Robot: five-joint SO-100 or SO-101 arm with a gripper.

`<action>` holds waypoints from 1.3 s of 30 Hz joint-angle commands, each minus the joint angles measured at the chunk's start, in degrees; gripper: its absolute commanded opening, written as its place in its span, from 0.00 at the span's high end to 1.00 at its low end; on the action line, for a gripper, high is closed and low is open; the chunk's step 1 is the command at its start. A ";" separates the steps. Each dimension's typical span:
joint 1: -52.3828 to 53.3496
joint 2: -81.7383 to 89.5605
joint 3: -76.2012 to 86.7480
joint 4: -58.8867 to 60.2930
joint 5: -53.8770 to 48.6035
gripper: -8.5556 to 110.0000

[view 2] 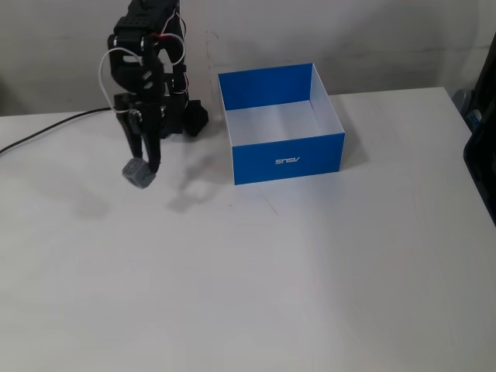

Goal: Grasp the gray block and put it in the box.

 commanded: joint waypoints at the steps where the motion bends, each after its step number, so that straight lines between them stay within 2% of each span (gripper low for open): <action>1: 3.87 5.71 -5.71 2.46 7.73 0.93; 21: 31.38 18.19 -21.62 28.74 18.81 0.93; 29: 39.55 20.13 -20.21 28.83 21.01 0.93; 39: 49.22 14.77 -28.48 27.25 27.60 0.93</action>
